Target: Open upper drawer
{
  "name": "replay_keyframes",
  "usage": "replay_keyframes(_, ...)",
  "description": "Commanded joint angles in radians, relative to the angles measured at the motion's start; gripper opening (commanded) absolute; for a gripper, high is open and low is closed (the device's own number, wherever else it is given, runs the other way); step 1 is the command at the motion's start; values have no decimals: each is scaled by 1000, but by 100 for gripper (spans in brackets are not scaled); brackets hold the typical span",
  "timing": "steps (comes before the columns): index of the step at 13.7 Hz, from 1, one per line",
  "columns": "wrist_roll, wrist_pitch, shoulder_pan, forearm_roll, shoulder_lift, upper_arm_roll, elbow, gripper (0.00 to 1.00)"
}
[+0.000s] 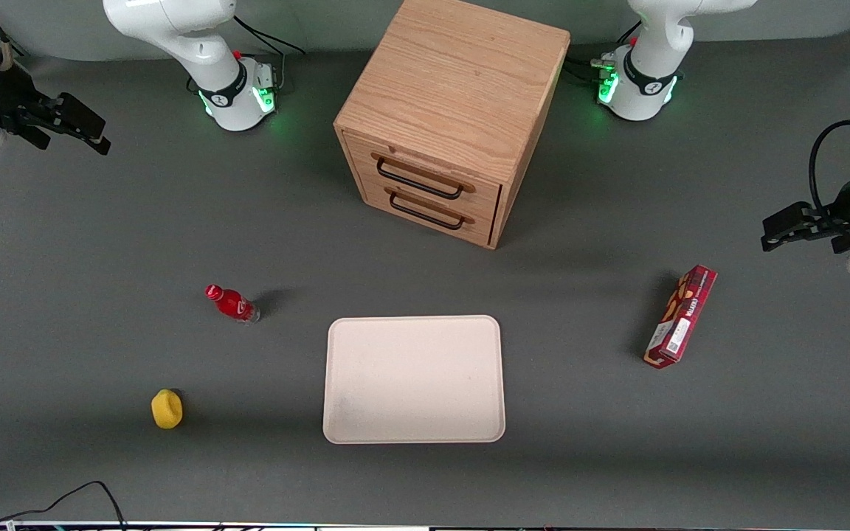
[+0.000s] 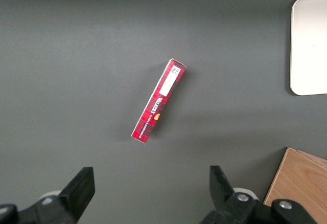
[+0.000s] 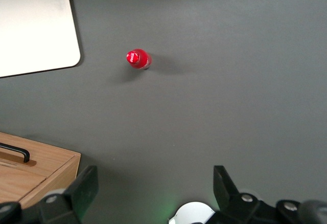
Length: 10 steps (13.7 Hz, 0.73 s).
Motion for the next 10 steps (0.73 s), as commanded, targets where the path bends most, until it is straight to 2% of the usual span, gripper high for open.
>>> replay_keyframes(1, 11, -26, 0, 15, 13, -2, 27, 100)
replay_keyframes(6, -21, -26, 3, 18, 19, 1, 39, 100)
replay_keyframes(8, -179, -40, 14, 22, 19, 18, 50, 100)
replay_keyframes(10, -276, -40, 14, 118, 35, 52, 55, 100)
